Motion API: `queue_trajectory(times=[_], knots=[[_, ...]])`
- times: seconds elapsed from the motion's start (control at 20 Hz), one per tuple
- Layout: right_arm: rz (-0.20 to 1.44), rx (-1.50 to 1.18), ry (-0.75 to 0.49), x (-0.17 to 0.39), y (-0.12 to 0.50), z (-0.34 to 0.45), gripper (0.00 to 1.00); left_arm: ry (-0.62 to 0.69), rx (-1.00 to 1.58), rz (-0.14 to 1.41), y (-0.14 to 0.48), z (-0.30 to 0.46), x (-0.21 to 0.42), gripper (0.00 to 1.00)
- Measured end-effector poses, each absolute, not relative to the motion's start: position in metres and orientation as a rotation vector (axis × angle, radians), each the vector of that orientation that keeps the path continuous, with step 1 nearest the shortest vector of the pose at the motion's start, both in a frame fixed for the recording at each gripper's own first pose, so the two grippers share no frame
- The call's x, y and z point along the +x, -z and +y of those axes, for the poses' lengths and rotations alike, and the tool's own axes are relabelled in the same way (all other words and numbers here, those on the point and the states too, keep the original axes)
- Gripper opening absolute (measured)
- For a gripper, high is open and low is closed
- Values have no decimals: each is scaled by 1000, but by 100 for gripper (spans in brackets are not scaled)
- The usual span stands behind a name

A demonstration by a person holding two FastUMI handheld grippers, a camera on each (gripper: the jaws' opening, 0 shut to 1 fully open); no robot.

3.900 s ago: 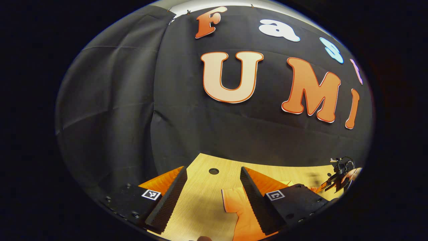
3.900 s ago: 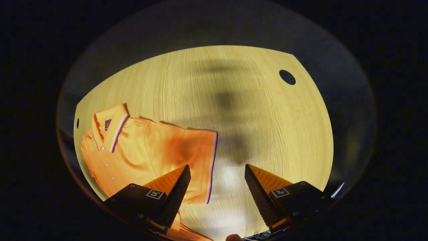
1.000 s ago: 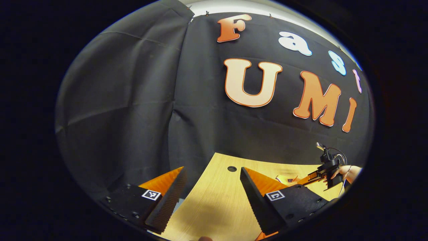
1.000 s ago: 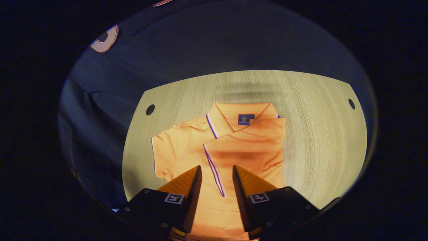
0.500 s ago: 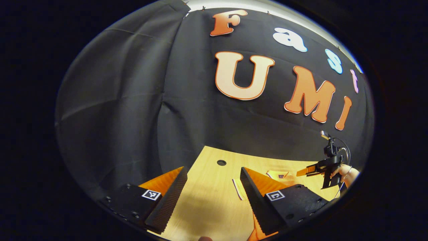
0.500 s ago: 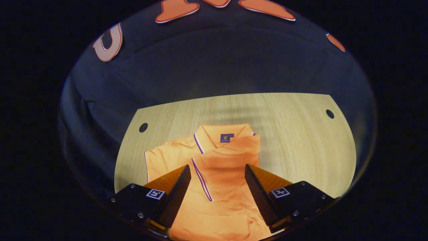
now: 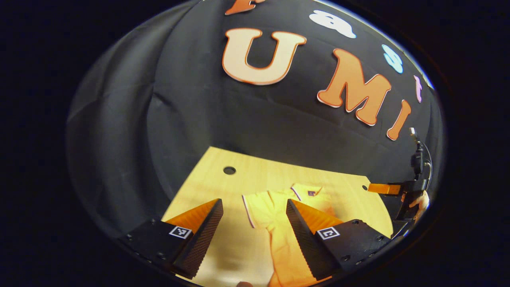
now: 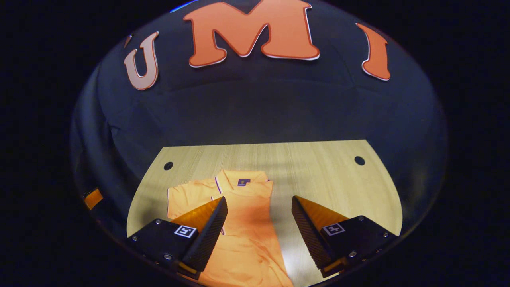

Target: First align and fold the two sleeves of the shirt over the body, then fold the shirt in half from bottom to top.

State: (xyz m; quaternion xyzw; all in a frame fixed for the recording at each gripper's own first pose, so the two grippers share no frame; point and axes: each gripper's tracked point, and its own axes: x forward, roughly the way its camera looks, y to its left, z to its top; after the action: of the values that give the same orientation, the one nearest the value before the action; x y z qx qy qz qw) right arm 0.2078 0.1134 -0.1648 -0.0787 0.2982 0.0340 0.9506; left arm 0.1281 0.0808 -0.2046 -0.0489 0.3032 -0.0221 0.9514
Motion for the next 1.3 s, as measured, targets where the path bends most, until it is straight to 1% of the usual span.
queue_trajectory(times=[0.2,0.25,0.3,0.4,0.45,0.6,0.7,0.75,0.85,1.1,1.2,1.25,1.3], knots=[[539,-173,-64,196,137,88,99,74,-157,768,245,58,167,98],[532,-169,-66,192,133,83,99,71,-159,801,258,56,179,96],[529,-161,-74,188,130,80,99,74,-151,835,272,55,191,98],[537,-145,-90,180,129,75,99,90,-121,911,299,48,213,98],[540,-133,-98,176,127,73,99,63,-107,957,316,50,221,96],[539,-108,-104,171,124,63,99,-13,-122,1127,376,62,234,98],[537,-90,-90,170,125,55,99,-102,-108,1204,409,80,236,99],[542,-75,-87,168,127,53,99,-135,-107,1229,421,89,238,100],[559,-42,-87,169,133,49,99,-160,-107,1256,436,94,239,99],[585,-2,-67,174,141,35,99,-219,11,1303,462,106,245,98],[575,-30,-38,177,141,25,99,-222,29,1323,466,103,245,99],[556,-62,-15,180,139,19,99,-207,37,1302,465,104,251,98],[540,-90,3,180,136,14,99,-192,53,1317,464,104,251,98]])
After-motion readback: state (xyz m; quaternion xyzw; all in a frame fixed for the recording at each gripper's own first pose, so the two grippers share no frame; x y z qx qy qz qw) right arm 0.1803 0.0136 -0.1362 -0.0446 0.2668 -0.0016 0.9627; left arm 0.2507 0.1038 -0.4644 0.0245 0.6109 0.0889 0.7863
